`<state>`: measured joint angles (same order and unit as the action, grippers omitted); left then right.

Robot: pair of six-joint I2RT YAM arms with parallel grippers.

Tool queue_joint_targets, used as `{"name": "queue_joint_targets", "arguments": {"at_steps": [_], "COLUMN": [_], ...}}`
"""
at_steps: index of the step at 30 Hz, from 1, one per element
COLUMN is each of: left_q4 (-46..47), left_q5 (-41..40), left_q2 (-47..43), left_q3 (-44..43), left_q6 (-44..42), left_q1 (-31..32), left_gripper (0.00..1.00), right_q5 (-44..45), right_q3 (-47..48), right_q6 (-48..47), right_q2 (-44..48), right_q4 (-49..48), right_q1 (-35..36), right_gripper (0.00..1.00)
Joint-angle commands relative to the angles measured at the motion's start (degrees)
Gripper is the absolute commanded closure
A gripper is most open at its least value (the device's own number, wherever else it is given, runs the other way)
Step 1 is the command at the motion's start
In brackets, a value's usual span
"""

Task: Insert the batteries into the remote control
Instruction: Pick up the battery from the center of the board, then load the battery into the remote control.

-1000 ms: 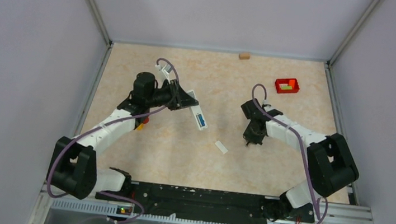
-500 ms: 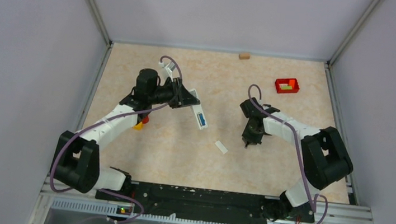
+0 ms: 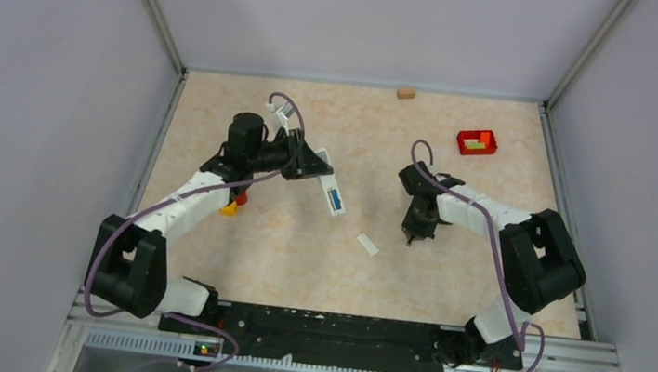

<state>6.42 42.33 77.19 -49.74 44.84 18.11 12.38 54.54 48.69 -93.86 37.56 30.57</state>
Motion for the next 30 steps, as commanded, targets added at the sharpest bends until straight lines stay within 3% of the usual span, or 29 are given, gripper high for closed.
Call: {"name": "queue_joint_targets", "arguments": {"at_steps": [1,8,13,19,30], "left_q4": [3.0,6.12,12.11,19.15,23.92], "left_q5": [2.21,3.73,6.27,8.19,10.66], "left_q2": [0.94,1.86,0.88,-0.57,-0.08], "left_q3": [-1.92,-1.59,-0.37,1.14,-0.26], "left_q6": [0.25,1.16,2.28,5.67,13.2], "left_q1": [0.39,1.88,2.28,2.37,2.37], "left_gripper": [0.93,0.95,0.99,1.0,1.0], "right_q5": [0.36,0.06,-7.48,-15.46,-15.87], "right_q3": [-0.52,6.75,5.21,3.73,4.66], "right_q6": [-2.33,-11.25,-16.23,-18.75,-23.58], "right_q2": [1.74,13.68,24.59,32.99,32.59], "right_q4": [-4.91,-7.64,-20.21,-30.81,-33.56], "right_q1": [0.2,6.5,9.72,12.57,19.15], "right_gripper": [1.0,1.0,0.94,0.97,1.0]}}
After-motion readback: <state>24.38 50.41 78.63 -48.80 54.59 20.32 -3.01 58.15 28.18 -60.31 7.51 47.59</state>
